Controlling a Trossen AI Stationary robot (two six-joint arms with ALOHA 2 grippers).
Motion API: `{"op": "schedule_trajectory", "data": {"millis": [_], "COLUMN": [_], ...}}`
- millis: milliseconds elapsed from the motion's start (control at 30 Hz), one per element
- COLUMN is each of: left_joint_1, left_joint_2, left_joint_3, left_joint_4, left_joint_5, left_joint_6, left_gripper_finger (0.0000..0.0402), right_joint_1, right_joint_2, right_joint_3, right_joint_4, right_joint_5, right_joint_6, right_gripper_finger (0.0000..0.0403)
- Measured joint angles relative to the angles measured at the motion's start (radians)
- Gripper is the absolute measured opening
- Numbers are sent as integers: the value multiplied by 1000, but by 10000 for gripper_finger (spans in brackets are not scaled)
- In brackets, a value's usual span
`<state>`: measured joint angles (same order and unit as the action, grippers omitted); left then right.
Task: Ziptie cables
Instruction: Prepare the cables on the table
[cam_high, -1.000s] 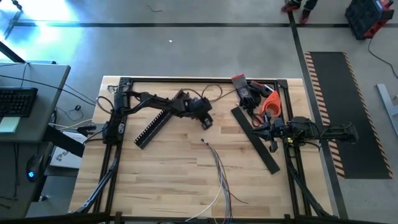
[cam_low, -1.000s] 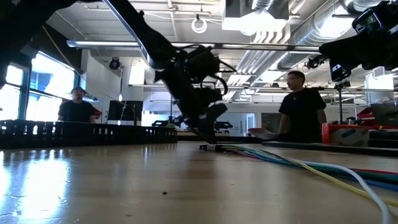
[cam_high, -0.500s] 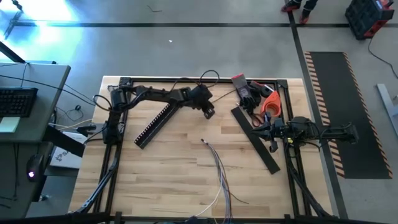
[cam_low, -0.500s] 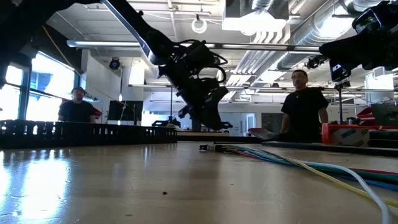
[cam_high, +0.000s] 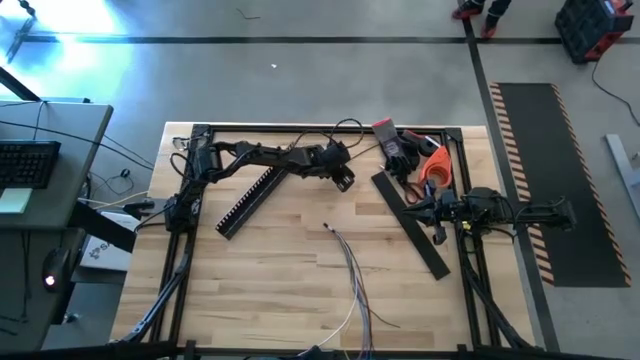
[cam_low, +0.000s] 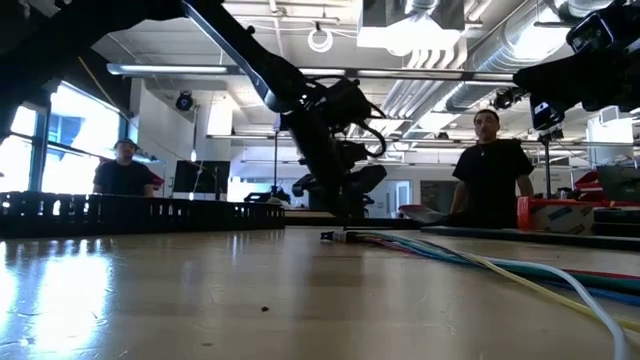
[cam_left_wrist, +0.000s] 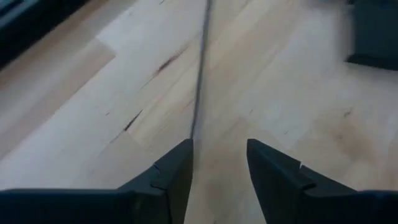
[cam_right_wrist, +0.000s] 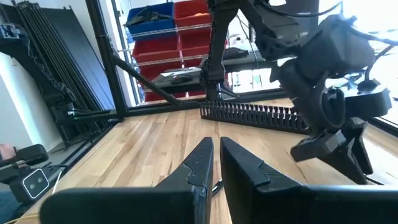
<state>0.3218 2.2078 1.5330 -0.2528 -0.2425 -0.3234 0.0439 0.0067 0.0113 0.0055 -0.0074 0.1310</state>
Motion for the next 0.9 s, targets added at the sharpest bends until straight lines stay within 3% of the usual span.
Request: {"op": "schedule_trajectory", "data": {"millis": [167, 267, 333, 467, 633, 900], "left_joint_1": [12, -5, -4, 54, 113, 143], "left_joint_2": [-14, -50, -78, -81, -69, -11], "left_joint_3": [17, 34, 79, 169, 178, 177], "left_joint_4": [-35, -118, -152, -260, -325, -409], "left_joint_5": [121, 61, 56, 184, 317, 408], "left_joint_6": [-40, -3, 59, 201, 429, 694], "left_gripper_finger": [113, 107, 105, 110, 129, 133], "right_joint_1": [0, 0, 0, 0, 0, 0], "right_joint_2": [0, 0, 0, 0, 1, 0], "right_joint_3": [0, 0, 0, 0, 0, 0], "right_joint_4": [0, 0, 0, 0, 0, 0], "right_joint_5": [0, 0, 0, 0, 0, 0], "right_joint_6": [0, 0, 0, 0, 0, 0], "right_gripper_finger": [16, 16, 16, 16, 16, 16]}}
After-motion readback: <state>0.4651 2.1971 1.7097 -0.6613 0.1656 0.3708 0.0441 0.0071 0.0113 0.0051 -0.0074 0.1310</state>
